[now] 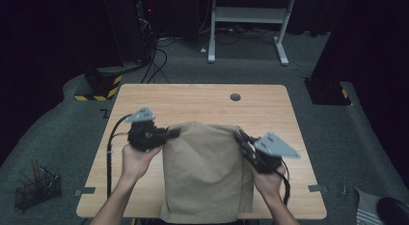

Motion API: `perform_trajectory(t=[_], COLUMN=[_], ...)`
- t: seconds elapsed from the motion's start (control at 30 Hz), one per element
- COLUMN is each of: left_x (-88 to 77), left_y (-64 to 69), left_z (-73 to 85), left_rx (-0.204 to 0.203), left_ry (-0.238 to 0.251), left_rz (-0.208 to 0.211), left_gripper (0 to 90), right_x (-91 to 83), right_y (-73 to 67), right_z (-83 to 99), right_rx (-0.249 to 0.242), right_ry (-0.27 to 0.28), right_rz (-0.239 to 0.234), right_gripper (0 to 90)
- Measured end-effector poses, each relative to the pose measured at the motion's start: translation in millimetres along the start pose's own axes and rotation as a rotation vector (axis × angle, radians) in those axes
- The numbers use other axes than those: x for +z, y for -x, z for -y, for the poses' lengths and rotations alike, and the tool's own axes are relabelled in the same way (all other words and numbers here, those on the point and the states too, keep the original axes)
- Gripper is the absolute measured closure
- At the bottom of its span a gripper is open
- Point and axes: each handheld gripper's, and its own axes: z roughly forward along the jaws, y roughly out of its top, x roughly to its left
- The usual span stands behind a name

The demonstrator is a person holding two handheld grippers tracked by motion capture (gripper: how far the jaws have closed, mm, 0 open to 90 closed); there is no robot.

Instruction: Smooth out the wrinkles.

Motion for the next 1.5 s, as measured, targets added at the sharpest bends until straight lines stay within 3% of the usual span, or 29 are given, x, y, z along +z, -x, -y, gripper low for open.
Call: perform_trajectory(t=[0.13, 0.23, 0.37, 0.5, 0.57, 0.73, 0.83, 1.0, 1.17, 1.27, 1.33, 1.4, 1.5], left_x=[58.2, 87.0, 111.0, 128.0, 134.1, 144.2, 143.9, 119.9, 90.5, 89.1, 93.3, 99.4, 109.5], left_y=[-54.3, -78.9, -95.7, -109.5, -112.6, -114.1, -114.1, -100.3, -73.8, -50.2, -41.0, -37.0, -42.4], left_z=[8.3, 15.6, 23.8, 33.8, 37.7, 44.7, 46.6, 39.2, 37.4, 47.1, 54.5, 62.4, 79.0], left_rx=[-0.116, -0.157, -0.155, -0.189, -0.186, -0.161, -0.163, -0.116, -0.053, 0.022, 0.047, 0.063, 0.059], left_ry=[-0.089, -0.121, -0.152, -0.161, -0.169, -0.175, -0.169, -0.095, -0.024, -0.035, -0.047, -0.066, -0.101], left_rz=[-0.038, -0.072, -0.132, -0.168, -0.194, -0.239, -0.261, -0.276, -0.240, -0.201, -0.190, -0.187, -0.203], left_gripper=[84.8, 84.0, 80.4, 78.6, 78.1, 75.5, 66.4, 46.9, 37.8, 37.3, 36.8, 36.7, 36.5], right_x=[67.9, 108.5, 144.6, 162.3, 170.0, 179.2, 180.8, 164.6, 136.5, 125.7, 124.9, 127.8, 135.4], right_y=[32.2, 48.5, 62.1, 68.1, 71.9, 75.3, 78.6, 80.8, 68.5, 53.6, 41.4, 32.7, 30.7], right_z=[29.0, 50.8, 72.9, 90.3, 100.2, 111.8, 115.3, 104.5, 88.4, 85.5, 87.1, 92.1, 106.4], right_rx=[0.078, 0.124, 0.171, 0.197, 0.214, 0.228, 0.245, 0.286, 0.238, 0.209, 0.185, 0.171, 0.168], right_ry=[-0.153, -0.251, -0.325, -0.372, -0.397, -0.420, -0.430, -0.372, -0.291, -0.260, -0.265, -0.278, -0.334], right_rz=[0.005, 0.011, 0.017, 0.025, 0.031, 0.039, 0.042, 0.048, 0.033, -0.015, -0.056, -0.085, -0.075], right_gripper=[84.8, 84.6, 84.0, 83.8, 83.4, 81.4, 74.0, 60.9, 59.6, 62.2, 62.9, 63.5, 63.1])
